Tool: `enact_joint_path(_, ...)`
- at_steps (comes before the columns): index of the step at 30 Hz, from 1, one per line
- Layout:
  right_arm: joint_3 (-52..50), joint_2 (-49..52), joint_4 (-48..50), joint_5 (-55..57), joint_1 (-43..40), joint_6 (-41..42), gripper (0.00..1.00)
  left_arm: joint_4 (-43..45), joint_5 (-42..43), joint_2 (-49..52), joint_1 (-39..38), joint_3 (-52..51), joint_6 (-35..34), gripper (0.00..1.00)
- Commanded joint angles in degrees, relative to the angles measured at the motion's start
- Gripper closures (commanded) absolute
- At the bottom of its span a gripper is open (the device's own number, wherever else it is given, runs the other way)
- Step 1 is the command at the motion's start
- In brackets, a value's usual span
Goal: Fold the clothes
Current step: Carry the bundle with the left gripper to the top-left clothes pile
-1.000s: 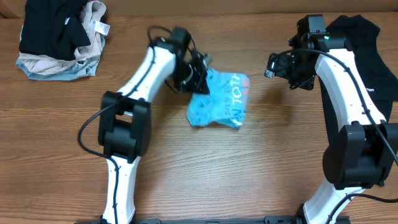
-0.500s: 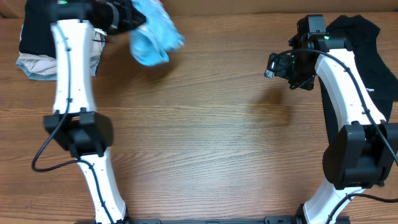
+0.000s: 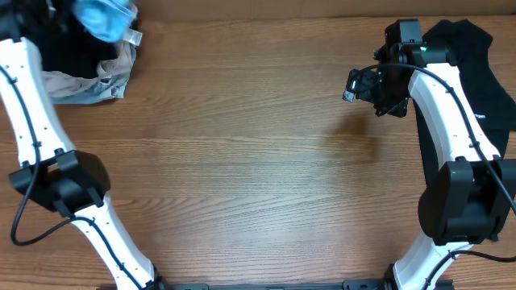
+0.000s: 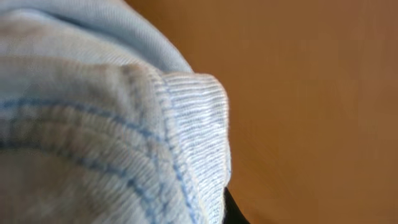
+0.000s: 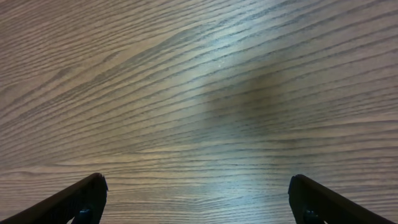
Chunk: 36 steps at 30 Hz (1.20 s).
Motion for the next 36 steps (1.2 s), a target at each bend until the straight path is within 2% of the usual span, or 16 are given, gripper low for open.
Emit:
enact_joint_path(1,0.8,0.2,-0.2,0.5,-0.1,-0.4,0.03,4.0,-7.7,-2.0,0.2,1.5,-10.1,0.96)
enact_joint_path(5,0.8,0.2,-0.5,0.5,-0.1,-0.5,0.03,7.6,-15.0,-2.0,0.2,1.2,-10.5,0.96)
enact_joint_path(8,0.8,0.2,-0.7,0.5,-0.1,-1.6,0.03,10.1,-17.4,-1.8,0.2,0.4,-10.5,0.96)
enact_joint_path(13,0.8,0.2,-1.4,0.6,-0.1,-1.5,0.03,14.4,-17.7,0.2,0.8,0.4,-10.5,0.96)
enact_joint_path(21,0.8,0.2,-1.3,0.5,-0.1,-1.5,0.03,17.7,-13.1,4.5,0.9,0.4,-10.4,0.96)
enact_joint_path(26,0.8,0.2,-1.3,0.5,-0.1,-1.5,0.03,16.4,-7.9,8.2,1.4,0.4,-5.7,0.96)
enact_joint_path(29,0.8,0.2,-1.3,0.5,-0.1,-1.5,0.03,12.4,-7.5,9.8,2.0,0.4,-2.7,0.96)
enact_joint_path(33,0.8,0.2,-1.3,0.6,-0.1,-1.5,0.03,4.6,-9.2,9.9,3.7,0.4,6.9,0.96)
enact_joint_path(34,0.8,0.2,-1.3,0.6,-0.1,-1.5,0.03,2.7,-9.4,9.8,4.3,0.4,9.9,0.94)
enact_joint_path(36,0.8,0.2,-1.3,0.6,-0.1,-1.6,0.03,-1.4,-9.4,9.7,5.9,0.4,14.6,0.80)
